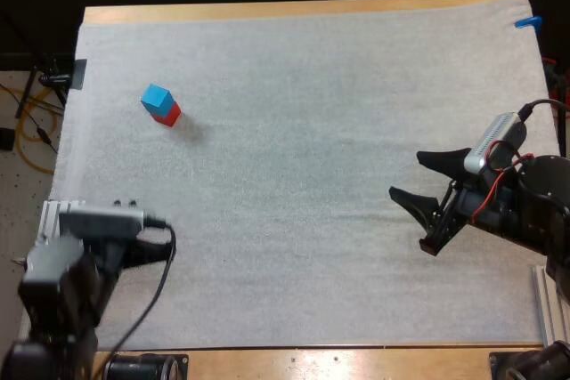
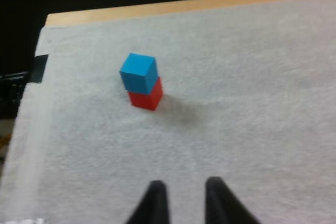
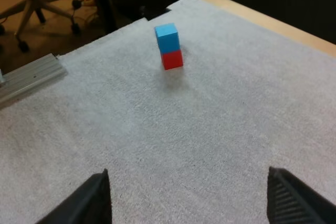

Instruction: Stack red cube on blue cube

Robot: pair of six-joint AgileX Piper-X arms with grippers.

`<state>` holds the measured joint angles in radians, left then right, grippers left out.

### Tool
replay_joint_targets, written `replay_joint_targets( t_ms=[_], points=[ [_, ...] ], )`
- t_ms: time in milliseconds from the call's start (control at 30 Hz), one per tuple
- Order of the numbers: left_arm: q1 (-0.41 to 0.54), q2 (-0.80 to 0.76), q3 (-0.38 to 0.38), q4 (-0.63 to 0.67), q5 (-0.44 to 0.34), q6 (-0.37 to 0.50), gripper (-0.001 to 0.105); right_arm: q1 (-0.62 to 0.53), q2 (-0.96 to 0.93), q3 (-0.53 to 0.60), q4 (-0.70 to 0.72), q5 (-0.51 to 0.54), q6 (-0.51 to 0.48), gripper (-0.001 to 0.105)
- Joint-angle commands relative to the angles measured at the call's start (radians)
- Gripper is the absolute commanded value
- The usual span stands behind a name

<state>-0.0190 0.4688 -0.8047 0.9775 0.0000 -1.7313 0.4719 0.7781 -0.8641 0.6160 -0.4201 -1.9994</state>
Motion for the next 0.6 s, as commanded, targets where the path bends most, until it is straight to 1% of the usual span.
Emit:
replay_joint_targets(
  t_ms=[0,100,133,167,233,267,333,367,467,533,567],
  points=[
    [0.001,0.030,-0.031,-0.019,-0.035,0.024,0.006,0.001,-0.002,-0.009,-0.013,-0.001,-0.012,0.061],
    [0.036,0.128,-0.095,-0.019,-0.029,0.095,0.000,0.001,-0.002,-0.009,-0.013,0.010,-0.012,0.061],
    [0.065,0.170,-0.122,-0.019,0.000,0.142,0.000,0.001,-0.002,-0.009,-0.013,0.019,-0.010,0.061],
    [0.081,0.191,-0.135,-0.017,0.020,0.164,0.000,0.001,-0.002,-0.009,-0.013,0.019,-0.010,0.061],
    [0.157,0.289,-0.186,-0.018,0.107,0.213,0.000,0.001,-0.002,-0.009,-0.013,0.019,-0.010,0.061],
    [0.175,0.305,-0.195,-0.018,0.118,0.215,0.000,0.001,-0.002,-0.009,-0.013,0.019,-0.010,0.061],
    [0.234,0.394,-0.247,-0.040,0.197,0.215,0.000,0.001,-0.002,-0.009,-0.013,0.019,0.002,0.061],
    [0.244,0.428,-0.260,-0.048,0.216,0.219,0.000,0.001,-0.002,-0.009,-0.013,0.019,0.006,0.061],
    [0.254,0.554,-0.324,-0.055,0.224,0.244,0.000,0.001,-0.002,-0.009,-0.012,0.019,0.006,0.061],
    [0.235,0.652,-0.381,-0.037,0.224,0.249,0.000,0.001,-0.002,-0.009,-0.008,0.019,0.006,0.061],
    [0.231,0.668,-0.391,-0.033,0.224,0.251,0.000,0.001,-0.002,-0.009,-0.007,0.019,0.009,0.061]
  ],
)
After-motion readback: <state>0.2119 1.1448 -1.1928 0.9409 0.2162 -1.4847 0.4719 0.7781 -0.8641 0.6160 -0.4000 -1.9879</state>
